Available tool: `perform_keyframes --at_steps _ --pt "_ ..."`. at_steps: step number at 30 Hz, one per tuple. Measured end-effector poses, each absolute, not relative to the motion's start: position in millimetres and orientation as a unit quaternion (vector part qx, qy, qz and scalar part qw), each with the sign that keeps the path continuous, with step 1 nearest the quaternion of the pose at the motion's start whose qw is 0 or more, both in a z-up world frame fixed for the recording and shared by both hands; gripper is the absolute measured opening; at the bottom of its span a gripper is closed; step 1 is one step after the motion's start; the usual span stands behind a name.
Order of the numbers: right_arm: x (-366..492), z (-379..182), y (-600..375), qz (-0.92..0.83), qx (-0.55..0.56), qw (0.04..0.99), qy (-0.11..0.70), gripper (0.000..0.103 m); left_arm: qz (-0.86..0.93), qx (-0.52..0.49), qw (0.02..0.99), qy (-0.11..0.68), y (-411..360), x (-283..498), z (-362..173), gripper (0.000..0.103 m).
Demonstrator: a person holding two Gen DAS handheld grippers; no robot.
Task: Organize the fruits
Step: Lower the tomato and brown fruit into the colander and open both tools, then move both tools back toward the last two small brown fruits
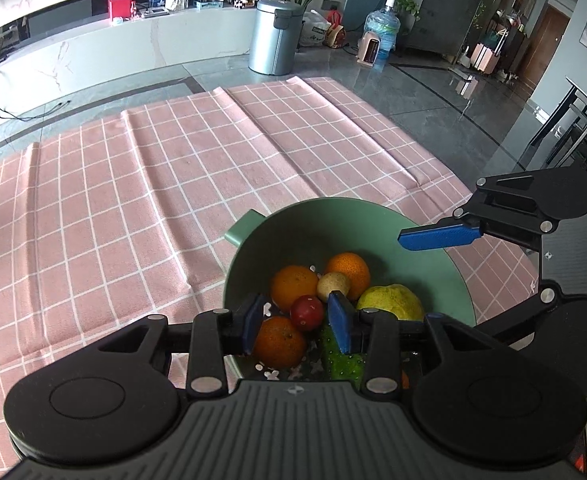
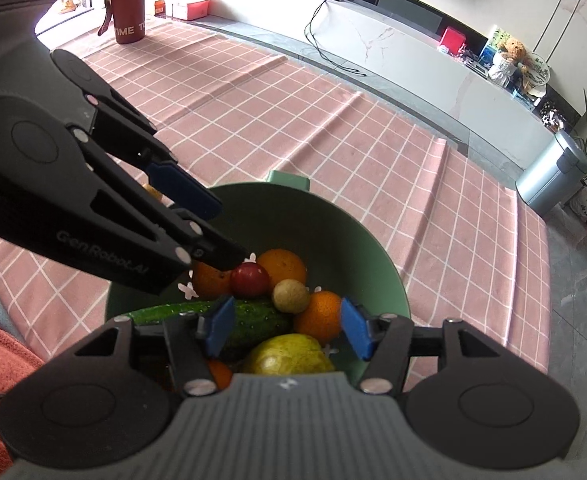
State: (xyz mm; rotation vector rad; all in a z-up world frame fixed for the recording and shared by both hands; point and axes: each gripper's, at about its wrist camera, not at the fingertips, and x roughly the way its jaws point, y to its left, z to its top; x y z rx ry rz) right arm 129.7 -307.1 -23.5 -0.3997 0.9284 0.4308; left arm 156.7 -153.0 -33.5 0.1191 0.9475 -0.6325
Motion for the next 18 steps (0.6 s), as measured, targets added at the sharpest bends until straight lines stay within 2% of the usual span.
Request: perform_keyframes --at_steps 8,15,18 --pt "117.8 5.2 -294.3 0.173 -0.107 0.884 0.421 0.061 -0.284 0.079 0.866 0.405 -115.3 138.7 1.7 0.045" --pt "115.2 8.4 -269.2 0.192 -0.064 0.881 0.427 0.06 -0.279 0.12 0.867 0.395 -83.3 123.9 6.1 0.045" --pt "113.8 5.6 -252.5 0.208 -0.072 0.877 0.428 0.052 -0.277 0.141 0.864 0.396 -72.9 117.4 1.6 0.045"
